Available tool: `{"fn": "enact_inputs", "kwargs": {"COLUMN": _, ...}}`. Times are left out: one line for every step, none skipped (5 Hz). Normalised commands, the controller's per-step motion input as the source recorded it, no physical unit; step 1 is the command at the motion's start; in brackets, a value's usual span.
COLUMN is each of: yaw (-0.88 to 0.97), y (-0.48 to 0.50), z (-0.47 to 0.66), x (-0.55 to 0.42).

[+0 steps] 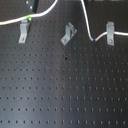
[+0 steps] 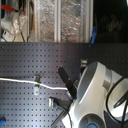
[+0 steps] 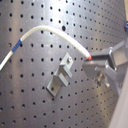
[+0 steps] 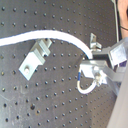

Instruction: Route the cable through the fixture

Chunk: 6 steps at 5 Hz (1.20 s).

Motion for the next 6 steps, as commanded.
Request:
{"fn": "enact_inputs", "kwargs": {"yaw": -0.15, "y": -0.060, "z": 0.01, "x": -0.102}}
{"fn": "enact_inputs", "kwargs": {"yaw": -0.21, "y": -0.141, "z": 0.02, "x": -0.141}}
{"fn": "enact_inputs", "kwargs": {"yaw": -0.18, "y": -0.152, "z": 0.03, "x": -0.138}}
{"fn": "enact_inputs", "kwargs": {"yaw": -0.16, "y": -0.172, "z": 0.05, "x": -0.141}}
{"fn": "enact_inputs", "kwargs": {"yaw": -0.10, "y": -0.176, "z": 0.11, "x": -0.198}}
{"fn": "enact_inputs", "kwargs": {"yaw": -0.13, "y": -0.131, "z": 0.12, "x": -0.137}}
